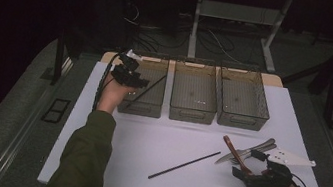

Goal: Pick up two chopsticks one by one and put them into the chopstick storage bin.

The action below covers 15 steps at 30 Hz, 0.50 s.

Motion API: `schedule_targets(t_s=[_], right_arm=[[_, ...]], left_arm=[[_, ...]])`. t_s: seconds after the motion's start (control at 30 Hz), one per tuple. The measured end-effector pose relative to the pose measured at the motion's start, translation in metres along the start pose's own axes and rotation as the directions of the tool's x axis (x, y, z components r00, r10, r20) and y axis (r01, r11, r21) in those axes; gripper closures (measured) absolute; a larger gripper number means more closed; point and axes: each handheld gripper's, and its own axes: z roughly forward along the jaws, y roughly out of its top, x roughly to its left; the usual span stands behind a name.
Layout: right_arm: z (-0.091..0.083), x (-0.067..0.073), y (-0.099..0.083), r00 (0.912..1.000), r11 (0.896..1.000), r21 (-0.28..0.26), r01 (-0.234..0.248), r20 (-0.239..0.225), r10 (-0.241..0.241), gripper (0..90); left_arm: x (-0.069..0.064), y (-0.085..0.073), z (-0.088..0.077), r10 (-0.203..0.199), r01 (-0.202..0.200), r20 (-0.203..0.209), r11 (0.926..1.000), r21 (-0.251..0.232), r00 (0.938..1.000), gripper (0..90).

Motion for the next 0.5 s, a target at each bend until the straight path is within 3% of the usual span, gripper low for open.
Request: schedule_targets(t_s=[0.23,0.5], right_arm=[[0.0,0.0,0.0,1.0,1.0,0.004,0.001,-0.001,-0.001,0.9],[0.001,-0.001,0.0,1.0,1.0,0.006,0.002,0.005,-0.002,0.9]], left_arm=[[-0.016,-0.003,-0.02,0.027,-0.019,0.094,0.996,-0.088,0.9952,38.9],[-0.04,-0.015,-0.033,0.061,-0.037,0.158,0.9882,-0.149,0.9856,32.7]])
